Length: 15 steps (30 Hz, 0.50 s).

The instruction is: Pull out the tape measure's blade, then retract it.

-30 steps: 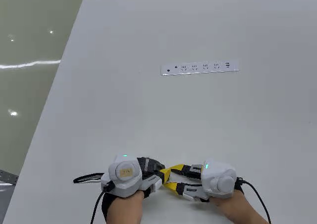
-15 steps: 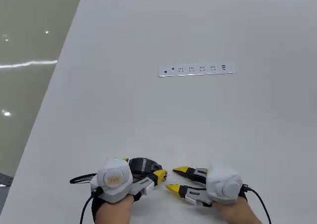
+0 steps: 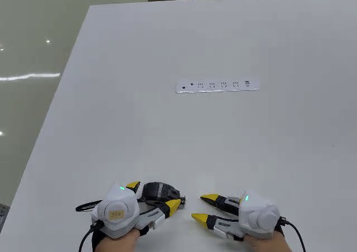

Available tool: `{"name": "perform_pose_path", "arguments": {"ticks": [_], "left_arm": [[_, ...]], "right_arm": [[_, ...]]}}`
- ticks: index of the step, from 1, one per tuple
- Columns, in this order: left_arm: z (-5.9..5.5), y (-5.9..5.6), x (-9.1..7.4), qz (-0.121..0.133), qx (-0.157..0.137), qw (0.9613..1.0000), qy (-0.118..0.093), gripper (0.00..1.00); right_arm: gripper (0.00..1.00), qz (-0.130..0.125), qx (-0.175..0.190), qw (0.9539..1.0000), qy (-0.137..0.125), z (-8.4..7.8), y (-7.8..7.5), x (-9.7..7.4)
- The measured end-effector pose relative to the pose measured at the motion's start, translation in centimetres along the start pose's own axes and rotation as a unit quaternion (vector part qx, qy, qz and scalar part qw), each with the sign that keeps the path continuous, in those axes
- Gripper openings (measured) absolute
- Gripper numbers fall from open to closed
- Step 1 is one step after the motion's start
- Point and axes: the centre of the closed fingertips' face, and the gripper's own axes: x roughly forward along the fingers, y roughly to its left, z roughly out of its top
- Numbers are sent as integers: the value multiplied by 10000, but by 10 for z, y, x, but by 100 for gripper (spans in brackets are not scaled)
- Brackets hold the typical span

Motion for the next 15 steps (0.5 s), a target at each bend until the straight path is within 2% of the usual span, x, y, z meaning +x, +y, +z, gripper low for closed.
{"name": "perform_pose_path", "arguments": {"ticks": [5,15], "left_arm": [[3,-2,-4,-105,87,9999,-81,73],[-1,0,-12,-284,162,9994,-74,72]], "right_arm": [[32,-65,22,10000,10,1,1,-4],[33,-162,56,9998,75,3,4,-14]]}}
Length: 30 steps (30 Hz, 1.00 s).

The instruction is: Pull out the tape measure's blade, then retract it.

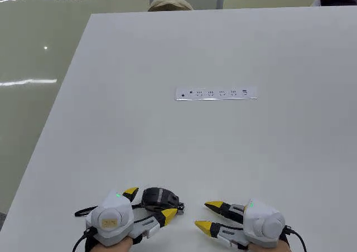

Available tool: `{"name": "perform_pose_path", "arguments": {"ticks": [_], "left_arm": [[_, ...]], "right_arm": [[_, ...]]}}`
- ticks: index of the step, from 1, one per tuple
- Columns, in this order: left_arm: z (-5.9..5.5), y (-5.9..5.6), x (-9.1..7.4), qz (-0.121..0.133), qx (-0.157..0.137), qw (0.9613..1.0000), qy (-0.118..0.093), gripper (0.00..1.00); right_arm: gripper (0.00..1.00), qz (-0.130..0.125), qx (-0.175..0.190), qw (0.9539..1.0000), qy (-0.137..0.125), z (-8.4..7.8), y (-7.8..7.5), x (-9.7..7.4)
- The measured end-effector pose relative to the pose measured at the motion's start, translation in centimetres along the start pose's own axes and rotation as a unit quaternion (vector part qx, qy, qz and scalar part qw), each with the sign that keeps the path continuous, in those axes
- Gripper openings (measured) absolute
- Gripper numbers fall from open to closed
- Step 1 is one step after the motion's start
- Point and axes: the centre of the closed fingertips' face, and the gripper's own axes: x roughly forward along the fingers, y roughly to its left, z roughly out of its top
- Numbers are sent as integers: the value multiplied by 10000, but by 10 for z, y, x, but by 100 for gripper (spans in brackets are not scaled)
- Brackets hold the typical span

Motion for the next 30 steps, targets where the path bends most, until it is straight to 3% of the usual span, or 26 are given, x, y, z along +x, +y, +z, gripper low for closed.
{"name": "perform_pose_path", "arguments": {"ticks": [18,30], "left_arm": [[-4,5,-15,-93,-15,9999,65,72],[-4,1,-28,-217,197,9995,68,71]], "right_arm": [[35,-150,-47,9997,160,2,0,-11],[38,-348,-200,9991,153,5,-2,-37]]}}
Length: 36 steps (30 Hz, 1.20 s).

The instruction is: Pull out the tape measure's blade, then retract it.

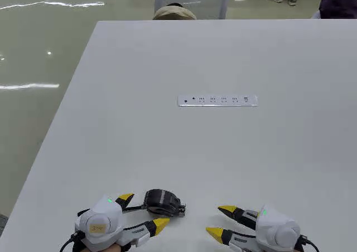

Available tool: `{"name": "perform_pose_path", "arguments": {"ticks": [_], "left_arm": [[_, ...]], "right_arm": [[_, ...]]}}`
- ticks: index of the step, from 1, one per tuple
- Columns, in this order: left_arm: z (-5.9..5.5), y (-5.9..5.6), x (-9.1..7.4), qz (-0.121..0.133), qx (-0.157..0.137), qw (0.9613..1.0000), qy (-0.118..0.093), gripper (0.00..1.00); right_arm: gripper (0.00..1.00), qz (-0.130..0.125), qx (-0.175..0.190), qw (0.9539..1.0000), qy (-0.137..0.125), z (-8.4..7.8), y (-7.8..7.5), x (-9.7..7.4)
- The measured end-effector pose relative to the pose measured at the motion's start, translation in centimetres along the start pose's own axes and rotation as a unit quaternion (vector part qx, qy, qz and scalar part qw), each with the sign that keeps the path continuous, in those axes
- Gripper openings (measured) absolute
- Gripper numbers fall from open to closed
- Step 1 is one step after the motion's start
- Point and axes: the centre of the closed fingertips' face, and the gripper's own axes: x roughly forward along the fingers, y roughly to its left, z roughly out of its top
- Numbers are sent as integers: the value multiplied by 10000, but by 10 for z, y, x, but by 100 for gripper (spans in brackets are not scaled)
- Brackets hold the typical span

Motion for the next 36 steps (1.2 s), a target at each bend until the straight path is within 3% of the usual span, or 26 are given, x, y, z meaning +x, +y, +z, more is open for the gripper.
{"name": "perform_pose_path", "arguments": {"ticks": [18,27,36], "left_arm": [[-8,-7,-31,-216,-20,9998,6,72],[-13,-6,-47,-217,152,9996,26,72],[-16,0,-59,-218,-45,9997,-87,73]], "right_arm": [[44,-164,-180,9997,-6,7,15,-24],[46,-242,-190,9995,-55,10,19,-33],[48,-365,-118,9992,-109,11,20,-43]]}}
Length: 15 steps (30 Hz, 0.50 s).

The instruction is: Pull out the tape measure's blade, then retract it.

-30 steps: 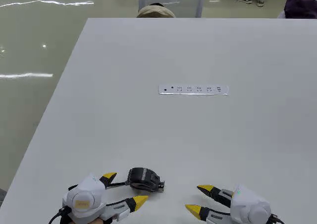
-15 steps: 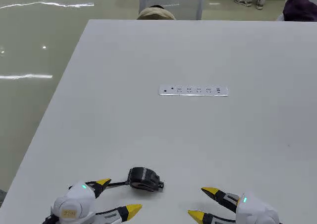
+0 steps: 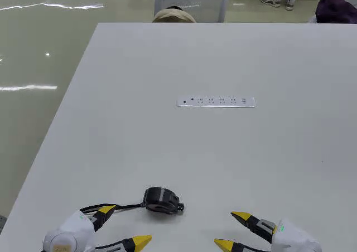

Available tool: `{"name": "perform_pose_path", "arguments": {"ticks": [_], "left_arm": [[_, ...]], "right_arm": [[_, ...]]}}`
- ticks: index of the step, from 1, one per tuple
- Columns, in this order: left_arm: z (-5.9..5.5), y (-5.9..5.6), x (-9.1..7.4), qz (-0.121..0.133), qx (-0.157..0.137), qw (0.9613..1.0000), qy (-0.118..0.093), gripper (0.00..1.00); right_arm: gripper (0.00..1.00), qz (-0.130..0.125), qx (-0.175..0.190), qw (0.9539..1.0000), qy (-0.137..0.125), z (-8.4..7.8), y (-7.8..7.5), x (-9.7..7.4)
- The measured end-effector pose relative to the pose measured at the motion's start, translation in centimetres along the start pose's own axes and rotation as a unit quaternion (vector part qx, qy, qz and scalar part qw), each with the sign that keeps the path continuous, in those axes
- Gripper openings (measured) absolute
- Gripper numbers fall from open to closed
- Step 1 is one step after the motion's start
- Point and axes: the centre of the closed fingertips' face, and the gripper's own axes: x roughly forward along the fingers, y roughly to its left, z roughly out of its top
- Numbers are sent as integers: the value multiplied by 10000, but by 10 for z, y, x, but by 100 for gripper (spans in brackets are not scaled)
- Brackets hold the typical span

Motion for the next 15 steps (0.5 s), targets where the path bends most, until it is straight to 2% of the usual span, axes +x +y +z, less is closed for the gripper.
{"name": "perform_pose_path", "arguments": {"ticks": [15], "left_arm": [[-8,10,-17,144,-53,9999,40,78]], "right_arm": [[52,-158,-15,9999,22,0,-1,-15]]}}
